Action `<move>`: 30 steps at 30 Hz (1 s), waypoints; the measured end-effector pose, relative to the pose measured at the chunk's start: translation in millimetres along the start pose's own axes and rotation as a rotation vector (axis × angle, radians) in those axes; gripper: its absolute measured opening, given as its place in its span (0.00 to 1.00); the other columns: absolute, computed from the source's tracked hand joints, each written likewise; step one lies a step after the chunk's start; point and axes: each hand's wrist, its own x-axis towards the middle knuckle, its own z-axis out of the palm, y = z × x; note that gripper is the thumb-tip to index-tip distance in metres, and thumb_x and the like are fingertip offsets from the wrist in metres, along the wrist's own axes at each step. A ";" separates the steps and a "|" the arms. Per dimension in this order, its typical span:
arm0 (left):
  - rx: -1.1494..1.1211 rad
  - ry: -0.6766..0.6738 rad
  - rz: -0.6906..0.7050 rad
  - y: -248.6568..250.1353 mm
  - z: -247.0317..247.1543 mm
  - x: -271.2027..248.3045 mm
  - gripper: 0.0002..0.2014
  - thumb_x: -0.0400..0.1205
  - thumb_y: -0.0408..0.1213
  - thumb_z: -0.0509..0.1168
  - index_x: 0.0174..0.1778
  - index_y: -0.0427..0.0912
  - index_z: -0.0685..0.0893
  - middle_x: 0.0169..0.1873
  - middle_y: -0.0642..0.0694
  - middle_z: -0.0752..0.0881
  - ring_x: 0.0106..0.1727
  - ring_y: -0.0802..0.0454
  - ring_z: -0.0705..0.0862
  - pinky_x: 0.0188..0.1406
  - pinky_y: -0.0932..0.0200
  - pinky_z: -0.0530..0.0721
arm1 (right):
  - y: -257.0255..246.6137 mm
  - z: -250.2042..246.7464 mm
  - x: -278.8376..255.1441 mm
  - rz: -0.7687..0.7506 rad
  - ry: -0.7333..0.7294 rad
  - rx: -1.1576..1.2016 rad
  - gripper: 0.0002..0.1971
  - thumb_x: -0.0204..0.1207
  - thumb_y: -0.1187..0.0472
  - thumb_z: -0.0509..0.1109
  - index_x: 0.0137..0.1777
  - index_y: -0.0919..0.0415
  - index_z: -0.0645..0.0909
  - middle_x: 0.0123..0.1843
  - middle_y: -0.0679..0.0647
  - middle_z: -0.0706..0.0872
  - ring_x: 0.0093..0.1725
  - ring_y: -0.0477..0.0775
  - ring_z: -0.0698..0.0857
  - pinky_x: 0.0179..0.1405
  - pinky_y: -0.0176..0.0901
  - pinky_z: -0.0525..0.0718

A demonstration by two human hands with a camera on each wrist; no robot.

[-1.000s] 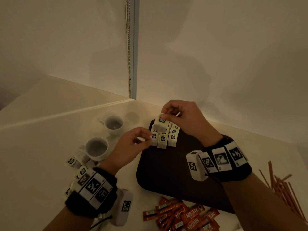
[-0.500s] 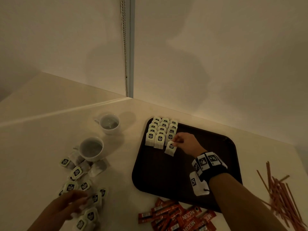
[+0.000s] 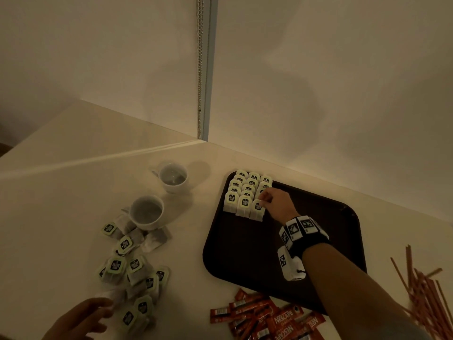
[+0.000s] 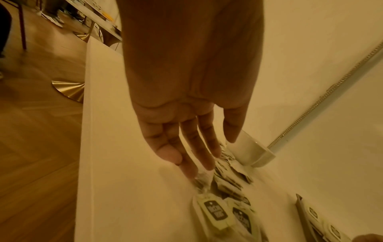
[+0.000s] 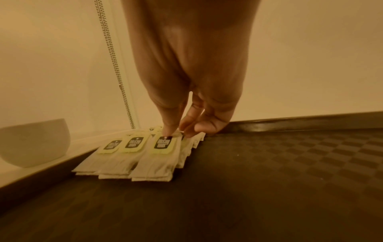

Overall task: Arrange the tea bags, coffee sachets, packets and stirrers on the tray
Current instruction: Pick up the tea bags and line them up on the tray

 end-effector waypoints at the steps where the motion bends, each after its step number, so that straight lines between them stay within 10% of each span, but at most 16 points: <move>1: -0.005 -0.007 -0.015 -0.2 -1.4 -0.7 0.08 0.84 0.30 0.61 0.48 0.37 0.86 0.44 0.37 0.89 0.46 0.34 0.84 0.43 0.51 0.76 | -2.7 -0.6 -0.3 -0.003 0.012 -0.014 0.07 0.72 0.68 0.74 0.50 0.64 0.83 0.47 0.60 0.85 0.49 0.56 0.83 0.55 0.51 0.83; 6: 0.017 -0.002 0.021 -2.8 -9.4 -5.0 0.08 0.85 0.31 0.60 0.50 0.41 0.84 0.45 0.40 0.89 0.45 0.38 0.85 0.41 0.52 0.77 | -43.4 11.0 -19.0 -0.150 0.086 0.090 0.08 0.76 0.63 0.72 0.53 0.61 0.81 0.49 0.55 0.80 0.45 0.49 0.78 0.44 0.34 0.79; 13: 0.178 0.115 0.305 2.2 -6.7 -7.3 0.06 0.83 0.33 0.65 0.47 0.51 0.83 0.46 0.53 0.86 0.41 0.49 0.87 0.34 0.60 0.78 | -122.4 87.9 -91.2 -0.507 -0.385 0.010 0.13 0.76 0.58 0.72 0.60 0.58 0.81 0.56 0.55 0.80 0.53 0.50 0.80 0.46 0.26 0.73; 20: 0.389 0.065 0.403 13.8 10.7 9.9 0.11 0.78 0.33 0.69 0.51 0.51 0.78 0.49 0.49 0.80 0.42 0.52 0.79 0.40 0.66 0.74 | -151.8 160.8 -143.3 -0.357 -0.540 -0.361 0.42 0.67 0.37 0.74 0.71 0.65 0.66 0.68 0.61 0.71 0.68 0.61 0.71 0.66 0.51 0.73; 30: 0.580 0.070 0.424 3.5 50.3 7.1 0.18 0.77 0.42 0.68 0.63 0.43 0.77 0.58 0.43 0.80 0.57 0.46 0.79 0.50 0.58 0.75 | -157.2 180.7 -155.6 -0.128 -0.429 -0.269 0.24 0.74 0.60 0.71 0.66 0.67 0.67 0.66 0.65 0.70 0.64 0.64 0.76 0.63 0.50 0.76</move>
